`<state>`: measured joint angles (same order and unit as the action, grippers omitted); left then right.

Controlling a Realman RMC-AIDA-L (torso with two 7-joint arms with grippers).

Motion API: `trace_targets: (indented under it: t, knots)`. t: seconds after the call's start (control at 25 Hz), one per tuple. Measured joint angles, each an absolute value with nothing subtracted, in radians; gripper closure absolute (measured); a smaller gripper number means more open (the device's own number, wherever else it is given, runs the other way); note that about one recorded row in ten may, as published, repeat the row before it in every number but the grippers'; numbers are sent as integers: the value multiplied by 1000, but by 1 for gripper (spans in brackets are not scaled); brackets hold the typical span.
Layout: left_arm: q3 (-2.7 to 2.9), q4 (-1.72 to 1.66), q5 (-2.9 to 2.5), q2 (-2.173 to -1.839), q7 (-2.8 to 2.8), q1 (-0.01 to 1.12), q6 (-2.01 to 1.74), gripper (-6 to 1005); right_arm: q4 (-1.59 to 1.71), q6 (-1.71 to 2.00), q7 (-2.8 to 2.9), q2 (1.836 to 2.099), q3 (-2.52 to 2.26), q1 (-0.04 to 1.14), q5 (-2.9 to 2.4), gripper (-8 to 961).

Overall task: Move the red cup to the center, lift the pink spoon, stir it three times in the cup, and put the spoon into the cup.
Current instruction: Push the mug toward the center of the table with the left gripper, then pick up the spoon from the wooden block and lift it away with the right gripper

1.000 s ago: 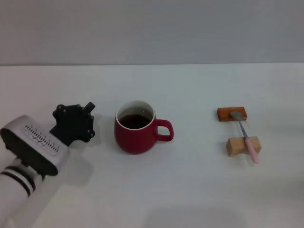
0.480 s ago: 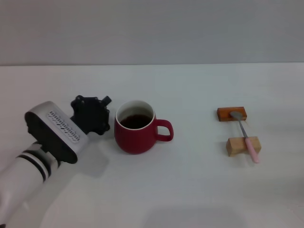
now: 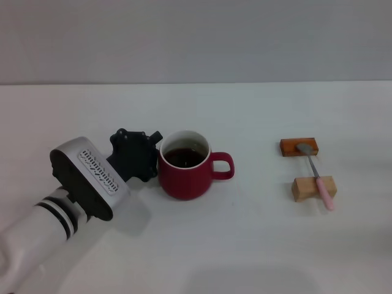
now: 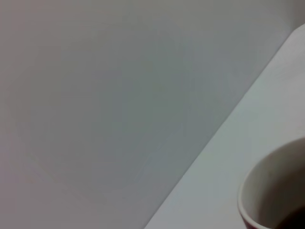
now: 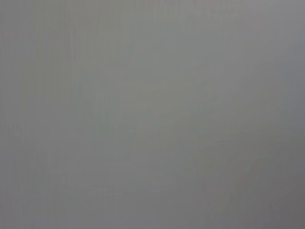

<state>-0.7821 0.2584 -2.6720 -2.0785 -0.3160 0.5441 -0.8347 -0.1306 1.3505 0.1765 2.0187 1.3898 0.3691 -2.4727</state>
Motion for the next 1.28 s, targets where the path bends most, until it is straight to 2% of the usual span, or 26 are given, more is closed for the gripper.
trace_targets:
  t: [0.8,1.04,1.28]
  knots:
    - [-741,332,-2667,-2079,-338,485,-844,991,-134,1352,176,2026,1390,365,-2476,310]
    - [-1137,332,-2645,-2076,-302,419,-946,991,-132,1352,176,2031,1390,358,-2477,311]
    - [-1368,270,-2576,-2065,-119,418,-983,990,-131,1352,176,2036,1390,347,-2477,311]
